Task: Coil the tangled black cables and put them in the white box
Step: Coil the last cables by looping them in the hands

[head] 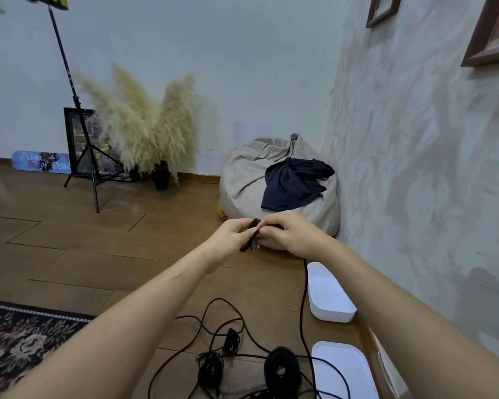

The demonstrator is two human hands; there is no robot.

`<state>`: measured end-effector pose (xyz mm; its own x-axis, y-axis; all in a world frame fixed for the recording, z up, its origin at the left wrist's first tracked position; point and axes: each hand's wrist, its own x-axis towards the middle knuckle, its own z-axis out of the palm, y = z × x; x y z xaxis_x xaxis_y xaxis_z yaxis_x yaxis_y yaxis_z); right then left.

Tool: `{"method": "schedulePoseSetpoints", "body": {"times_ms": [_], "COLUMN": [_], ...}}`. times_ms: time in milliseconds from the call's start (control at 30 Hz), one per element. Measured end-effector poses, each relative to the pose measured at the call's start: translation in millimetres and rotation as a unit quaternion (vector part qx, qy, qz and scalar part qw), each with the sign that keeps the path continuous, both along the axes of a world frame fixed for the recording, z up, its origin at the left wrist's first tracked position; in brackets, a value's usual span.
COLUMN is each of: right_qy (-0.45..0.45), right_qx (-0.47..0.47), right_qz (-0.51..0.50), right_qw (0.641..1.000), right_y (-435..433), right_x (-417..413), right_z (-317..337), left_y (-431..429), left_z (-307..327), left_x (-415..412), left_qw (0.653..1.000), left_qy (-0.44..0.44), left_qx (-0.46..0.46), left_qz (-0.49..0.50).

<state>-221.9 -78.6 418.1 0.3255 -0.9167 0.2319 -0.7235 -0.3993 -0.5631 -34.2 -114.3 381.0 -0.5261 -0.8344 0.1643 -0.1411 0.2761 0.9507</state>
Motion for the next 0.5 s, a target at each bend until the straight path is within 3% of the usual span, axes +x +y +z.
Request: {"method": "schedulePoseSetpoints", "body": {"times_ms": [133,500], "right_qy": [-0.012,-0.044], "right_qx": [-0.042,-0.074], "right_qz": [-0.011,-0.041], "right_qw": [0.999,0.995], "right_y": [-1.5,-1.6], "right_x": [-2.5,-9.0], "right_z": [-2.8,-0.2], "left_y": [0.7,0.2], "left_z": [3.2,5.8], "left_x": [0.4,0.0], "left_qw": [0.995,0.983], "left_qy": [0.042,0.053], "left_qx": [0.083,0.145], "left_qz": [-0.046,-0.104]}}
